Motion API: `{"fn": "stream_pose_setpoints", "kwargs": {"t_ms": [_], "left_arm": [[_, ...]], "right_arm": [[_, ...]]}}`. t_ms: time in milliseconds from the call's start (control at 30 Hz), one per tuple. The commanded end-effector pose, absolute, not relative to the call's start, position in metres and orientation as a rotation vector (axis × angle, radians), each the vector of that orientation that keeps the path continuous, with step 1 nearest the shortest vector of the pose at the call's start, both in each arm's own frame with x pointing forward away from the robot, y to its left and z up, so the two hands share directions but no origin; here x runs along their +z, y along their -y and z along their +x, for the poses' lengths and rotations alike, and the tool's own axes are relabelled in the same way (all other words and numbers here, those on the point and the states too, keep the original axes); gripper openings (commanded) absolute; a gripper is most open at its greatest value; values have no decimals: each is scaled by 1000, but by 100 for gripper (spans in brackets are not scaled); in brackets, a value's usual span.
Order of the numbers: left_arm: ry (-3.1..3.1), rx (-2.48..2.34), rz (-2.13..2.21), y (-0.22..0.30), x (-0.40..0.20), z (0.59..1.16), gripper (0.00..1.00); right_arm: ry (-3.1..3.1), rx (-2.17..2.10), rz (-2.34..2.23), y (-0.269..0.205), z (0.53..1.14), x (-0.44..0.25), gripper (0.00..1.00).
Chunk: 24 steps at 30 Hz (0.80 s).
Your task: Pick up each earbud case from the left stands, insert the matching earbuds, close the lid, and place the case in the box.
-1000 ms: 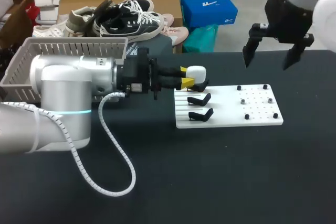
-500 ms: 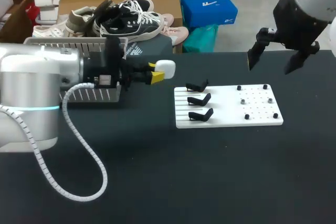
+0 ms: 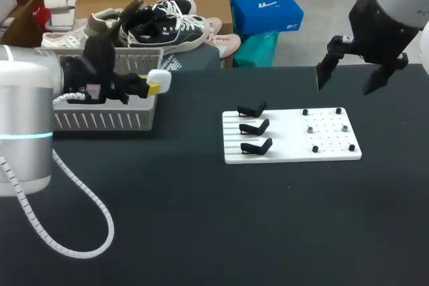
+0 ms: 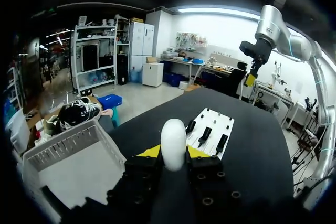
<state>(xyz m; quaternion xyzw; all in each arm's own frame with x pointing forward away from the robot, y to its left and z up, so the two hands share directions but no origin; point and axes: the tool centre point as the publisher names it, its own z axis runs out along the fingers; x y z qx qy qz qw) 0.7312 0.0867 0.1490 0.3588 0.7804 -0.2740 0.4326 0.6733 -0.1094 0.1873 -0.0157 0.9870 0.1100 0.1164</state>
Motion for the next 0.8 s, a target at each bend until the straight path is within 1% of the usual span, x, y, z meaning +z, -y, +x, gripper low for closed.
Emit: {"fn": "stream_pose_setpoints", "kwargs": {"t_ms": [33,400,533,800], "left_arm": [[-1993,-542,799,-93,149,746,0],[-2139,-422,624,-160,113,779,0],[-2160,-422,563,-172,103,789,0],[-2147,-442,509,-179,103,814,0]], "right_arm": [[-2886,324,-46,110,671,187,100],[-2886,324,-46,110,671,187,100],[-2886,324,-46,110,671,187,100],[-2886,324,-46,110,671,187,100]]}}
